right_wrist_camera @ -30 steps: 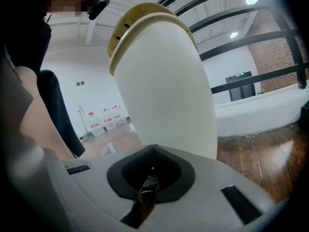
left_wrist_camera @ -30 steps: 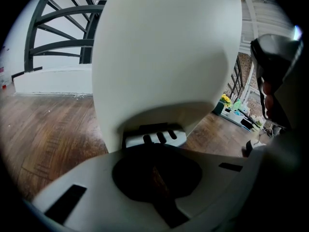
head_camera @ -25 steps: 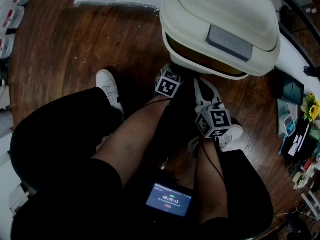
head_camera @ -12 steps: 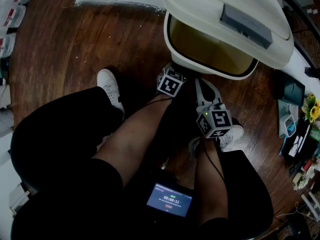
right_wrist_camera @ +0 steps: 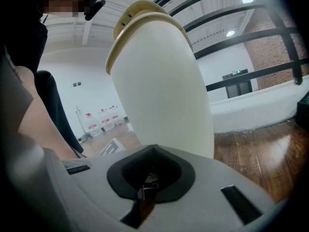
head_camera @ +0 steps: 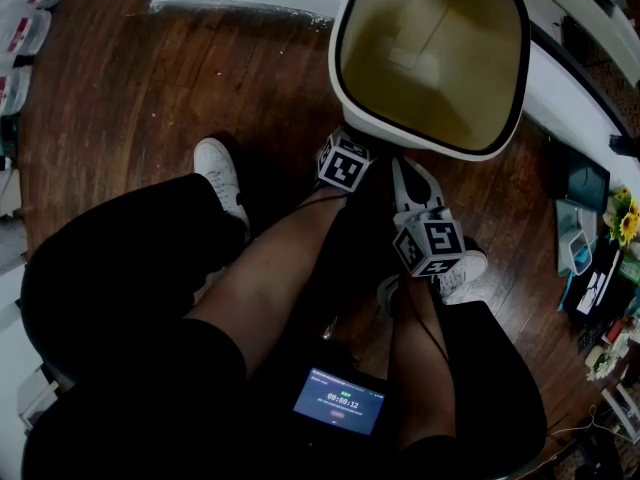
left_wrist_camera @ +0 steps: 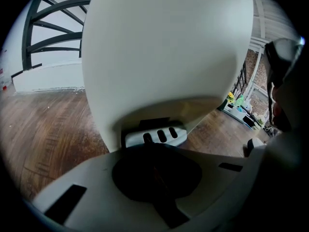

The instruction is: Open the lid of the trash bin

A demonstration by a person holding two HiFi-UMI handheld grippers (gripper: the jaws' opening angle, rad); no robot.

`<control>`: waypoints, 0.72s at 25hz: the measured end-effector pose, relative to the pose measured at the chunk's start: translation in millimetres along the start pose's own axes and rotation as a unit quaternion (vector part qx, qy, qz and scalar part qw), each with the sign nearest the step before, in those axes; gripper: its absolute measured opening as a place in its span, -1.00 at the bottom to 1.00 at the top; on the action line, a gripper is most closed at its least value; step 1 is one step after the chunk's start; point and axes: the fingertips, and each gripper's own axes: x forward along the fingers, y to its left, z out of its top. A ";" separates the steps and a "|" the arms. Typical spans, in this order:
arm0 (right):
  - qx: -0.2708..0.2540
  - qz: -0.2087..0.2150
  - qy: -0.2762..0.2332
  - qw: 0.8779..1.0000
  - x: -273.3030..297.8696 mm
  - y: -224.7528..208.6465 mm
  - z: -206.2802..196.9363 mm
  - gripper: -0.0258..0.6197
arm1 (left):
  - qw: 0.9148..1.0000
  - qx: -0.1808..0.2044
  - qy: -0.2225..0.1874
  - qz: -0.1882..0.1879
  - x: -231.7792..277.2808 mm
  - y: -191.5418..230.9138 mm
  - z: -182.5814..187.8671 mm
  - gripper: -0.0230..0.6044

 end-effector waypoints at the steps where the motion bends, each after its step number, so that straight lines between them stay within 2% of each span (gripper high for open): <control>1: 0.000 0.000 0.000 1.000 -0.1 0.3 -0.4 -0.90 | 1.000 0.001 0.004 0.001 1.3 0.4 -1.4 -0.84; 18: 0.004 -0.009 0.000 1.000 -4.5 -3.6 -1.5 -0.90 | 0.999 0.018 0.030 0.013 8.3 -0.4 -9.3 -0.86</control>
